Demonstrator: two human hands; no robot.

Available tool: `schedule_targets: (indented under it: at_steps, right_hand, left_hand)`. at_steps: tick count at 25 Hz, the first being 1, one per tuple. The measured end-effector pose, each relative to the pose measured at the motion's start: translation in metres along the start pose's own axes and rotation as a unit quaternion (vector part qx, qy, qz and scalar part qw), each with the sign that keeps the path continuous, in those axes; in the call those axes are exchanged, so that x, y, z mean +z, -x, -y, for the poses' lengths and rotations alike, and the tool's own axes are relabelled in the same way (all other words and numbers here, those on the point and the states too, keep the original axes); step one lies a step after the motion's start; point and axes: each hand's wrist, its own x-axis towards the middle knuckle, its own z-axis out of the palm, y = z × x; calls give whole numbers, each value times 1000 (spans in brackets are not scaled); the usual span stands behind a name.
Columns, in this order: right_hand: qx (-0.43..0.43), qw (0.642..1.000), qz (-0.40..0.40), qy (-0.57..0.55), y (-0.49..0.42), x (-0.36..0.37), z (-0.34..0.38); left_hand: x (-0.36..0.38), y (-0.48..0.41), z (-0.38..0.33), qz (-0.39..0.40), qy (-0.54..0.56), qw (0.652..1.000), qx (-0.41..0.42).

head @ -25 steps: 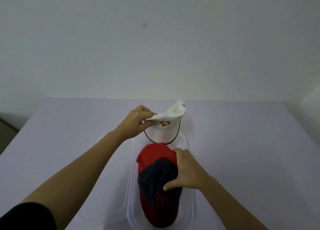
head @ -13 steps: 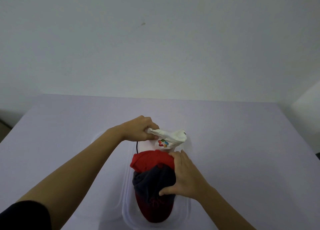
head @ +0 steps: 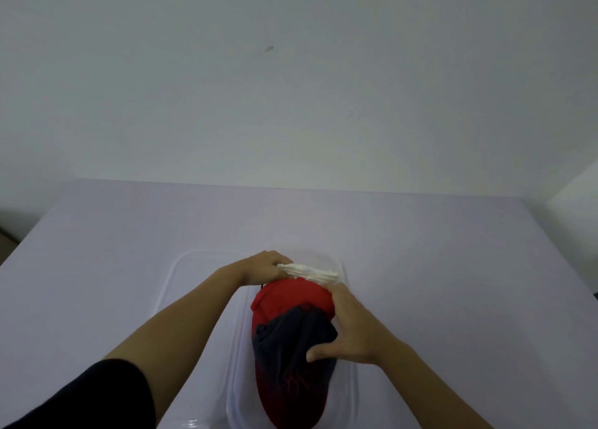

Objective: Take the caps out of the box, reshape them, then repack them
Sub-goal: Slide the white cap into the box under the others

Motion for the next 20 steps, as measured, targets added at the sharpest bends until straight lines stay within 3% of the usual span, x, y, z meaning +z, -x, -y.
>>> schedule_targets:
  at_steps: [2, 4, 7, 9, 11, 14, 18, 20]
  right_hand:
    - [19, 998, -47, -29, -7, -8, -15]
    - [37, 991, -114, 53, -22, -15, -37]
    - [79, 979, -32, 183, -50, -23, -59]
    - [101, 963, 20, 248, -66, -24, -62]
    - [107, 948, 19, 298, -77, -25, -63]
    - [126, 943, 0, 307, -89, -24, -65]
    - [133, 948, 32, 289, -95, -21, -68]
    - [105, 969, -2, 224, -88, -23, -69]
  left_hand:
    - [1, -4, 5, -4, 44, 999, -23]
    - [1, -6, 5, -11, 70, 997, -33]
    - [6, -10, 3, -21, 97, 994, -40]
    - [6, -13, 6, -37, 55, 997, -29]
    - [1, -19, 16, -86, -17, 996, -30]
    - [-5, -26, 26, -128, -109, 984, -61]
    - [8, -33, 27, -167, -102, 977, -81]
    - [12, -34, 30, -181, -100, 975, -80]
